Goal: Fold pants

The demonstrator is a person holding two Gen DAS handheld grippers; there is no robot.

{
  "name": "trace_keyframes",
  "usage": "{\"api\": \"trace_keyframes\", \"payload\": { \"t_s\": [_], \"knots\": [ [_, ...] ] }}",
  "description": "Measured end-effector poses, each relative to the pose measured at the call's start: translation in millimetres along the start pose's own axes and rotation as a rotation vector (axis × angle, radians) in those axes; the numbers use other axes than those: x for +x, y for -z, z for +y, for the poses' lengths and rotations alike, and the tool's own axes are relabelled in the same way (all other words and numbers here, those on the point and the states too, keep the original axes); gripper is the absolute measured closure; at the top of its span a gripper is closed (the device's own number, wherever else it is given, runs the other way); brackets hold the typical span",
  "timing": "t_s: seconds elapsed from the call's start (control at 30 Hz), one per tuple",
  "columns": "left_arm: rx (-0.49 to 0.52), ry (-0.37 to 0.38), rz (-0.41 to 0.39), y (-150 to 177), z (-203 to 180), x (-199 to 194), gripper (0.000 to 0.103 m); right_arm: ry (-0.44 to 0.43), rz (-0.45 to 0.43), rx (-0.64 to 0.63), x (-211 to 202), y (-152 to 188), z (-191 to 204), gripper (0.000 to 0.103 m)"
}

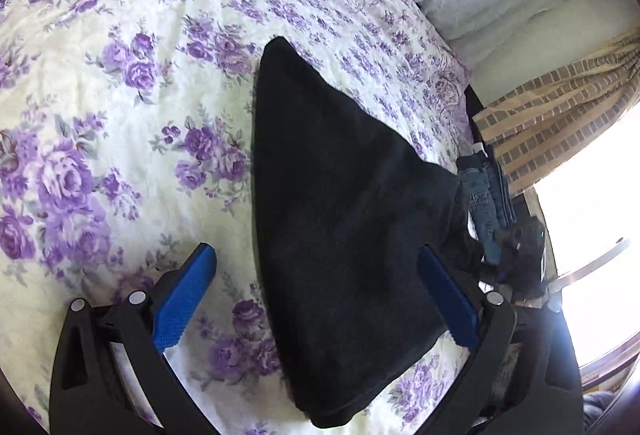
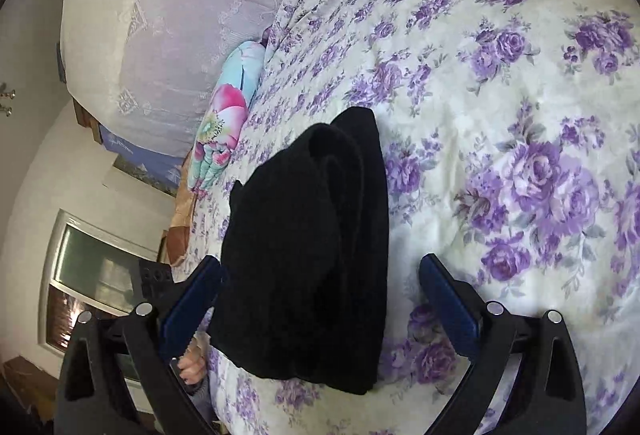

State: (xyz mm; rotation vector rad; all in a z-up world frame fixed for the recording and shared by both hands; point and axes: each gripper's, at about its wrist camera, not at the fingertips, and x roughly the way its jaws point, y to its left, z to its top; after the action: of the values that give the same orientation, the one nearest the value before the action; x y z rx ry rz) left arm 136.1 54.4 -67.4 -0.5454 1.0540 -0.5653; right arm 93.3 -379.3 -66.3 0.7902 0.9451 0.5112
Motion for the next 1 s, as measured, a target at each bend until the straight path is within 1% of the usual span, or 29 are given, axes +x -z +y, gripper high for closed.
{"api": "trace_keyframes", "payload": {
  "t_s": [0.07,0.13,0.2,0.27,0.4,0.47,0.5,0.53,0.57,0.6,0.63,0.67,0.73,0.83,0.87,0.9,0.93,0.97,1.0],
  "knots": [
    [0.022,0.007,0.010,2,-4,4,0.005,-0.039,0.007,0.040,4,-9,-6,0.004],
    [0.020,0.052,0.030,1,-5,10,0.005,-0.063,0.018,0.058,9,-18,-7,0.003],
    [0.002,0.119,0.047,1,-5,18,0.005,-0.121,0.046,0.069,18,-25,-7,0.003],
    [-0.008,0.136,0.047,-2,-5,25,0.005,-0.143,0.061,0.084,26,-30,-6,0.003],
    [-0.019,0.185,0.035,-2,-2,27,0.005,-0.163,0.090,0.083,36,-35,-1,0.003],
    [-0.006,0.182,0.018,1,-3,27,0.005,-0.167,0.082,0.057,36,-32,1,0.004],
    [0.011,0.169,0.006,3,-6,27,0.005,-0.167,0.069,0.042,36,-30,3,0.005],
    [0.028,0.154,-0.004,6,-8,27,0.005,-0.152,0.052,0.023,34,-25,3,0.017],
    [0.043,0.140,-0.010,8,-11,26,0.005,-0.133,0.047,0.017,37,-24,2,0.040],
    [0.055,0.126,-0.016,11,-14,27,0.005,-0.124,0.050,0.031,41,-19,-4,0.051],
    [0.055,0.124,-0.017,12,-15,25,0.005,-0.121,0.047,0.046,43,-15,-10,0.067],
    [0.051,0.129,-0.014,13,-16,25,0.005,-0.130,0.032,0.049,43,-12,-15,0.070],
    [0.035,0.156,-0.002,15,-15,23,0.005,-0.149,0.034,0.050,42,-13,-15,0.069],
    [-0.003,0.229,-0.008,20,-13,19,0.006,-0.147,0.029,0.035,43,-13,-15,0.069],
    [-0.008,0.248,-0.012,21,-12,19,0.010,-0.148,0.029,0.036,44,-14,-15,0.069],
    [-0.016,0.258,-0.017,23,-11,18,0.019,-0.151,0.028,0.036,44,-14,-16,0.069],
    [-0.025,0.260,-0.018,24,-9,17,0.024,-0.153,0.026,0.036,44,-14,-16,0.069],
    [-0.044,0.263,-0.018,24,-4,18,0.034,-0.154,0.025,0.036,44,-13,-17,0.069],
    [-0.078,0.278,-0.018,22,5,18,0.045,-0.155,0.025,0.037,44,-13,-17,0.069]
  ]
}}
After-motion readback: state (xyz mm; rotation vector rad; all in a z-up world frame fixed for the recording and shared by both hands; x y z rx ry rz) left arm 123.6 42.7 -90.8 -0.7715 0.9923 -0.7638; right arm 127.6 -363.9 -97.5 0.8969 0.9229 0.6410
